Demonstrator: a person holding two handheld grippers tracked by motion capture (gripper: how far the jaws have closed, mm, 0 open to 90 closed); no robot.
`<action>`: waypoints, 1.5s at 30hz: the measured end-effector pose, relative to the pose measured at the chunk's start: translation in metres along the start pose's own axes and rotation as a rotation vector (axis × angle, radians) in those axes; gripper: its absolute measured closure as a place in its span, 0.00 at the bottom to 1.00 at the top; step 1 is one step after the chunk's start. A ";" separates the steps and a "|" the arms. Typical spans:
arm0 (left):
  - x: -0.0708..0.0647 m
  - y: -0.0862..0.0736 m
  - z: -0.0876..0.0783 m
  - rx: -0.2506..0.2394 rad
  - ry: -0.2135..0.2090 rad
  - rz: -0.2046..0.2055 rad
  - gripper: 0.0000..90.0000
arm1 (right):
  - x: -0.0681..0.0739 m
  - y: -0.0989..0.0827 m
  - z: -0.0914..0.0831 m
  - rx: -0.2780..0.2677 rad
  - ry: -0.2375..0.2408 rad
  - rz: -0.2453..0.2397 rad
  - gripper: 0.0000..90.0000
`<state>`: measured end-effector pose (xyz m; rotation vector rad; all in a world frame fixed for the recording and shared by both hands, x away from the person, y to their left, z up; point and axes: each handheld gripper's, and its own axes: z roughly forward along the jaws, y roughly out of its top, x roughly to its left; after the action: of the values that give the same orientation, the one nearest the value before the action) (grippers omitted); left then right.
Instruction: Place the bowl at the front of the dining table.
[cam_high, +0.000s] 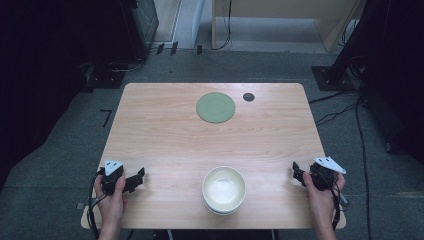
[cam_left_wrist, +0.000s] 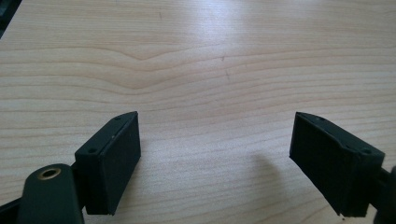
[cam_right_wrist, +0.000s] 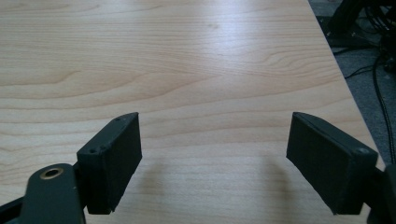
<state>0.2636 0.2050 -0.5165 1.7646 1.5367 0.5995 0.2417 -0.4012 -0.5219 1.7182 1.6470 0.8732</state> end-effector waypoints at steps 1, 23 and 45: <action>0.000 0.000 0.000 -0.001 0.001 0.003 0.18 | 0.001 0.001 0.000 -0.005 0.009 0.007 0.21; -0.055 0.027 -0.017 -0.130 -0.165 0.057 0.18 | 0.053 0.037 -0.028 -0.116 0.198 -0.048 0.20; -0.134 0.039 -0.045 -0.155 -0.441 0.144 0.18 | 0.102 0.060 -0.068 -0.221 0.387 -0.056 0.48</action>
<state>0.2312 0.0814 -0.4440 1.7533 1.0422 0.3536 0.2252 -0.3037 -0.4273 1.4071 1.7506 1.3715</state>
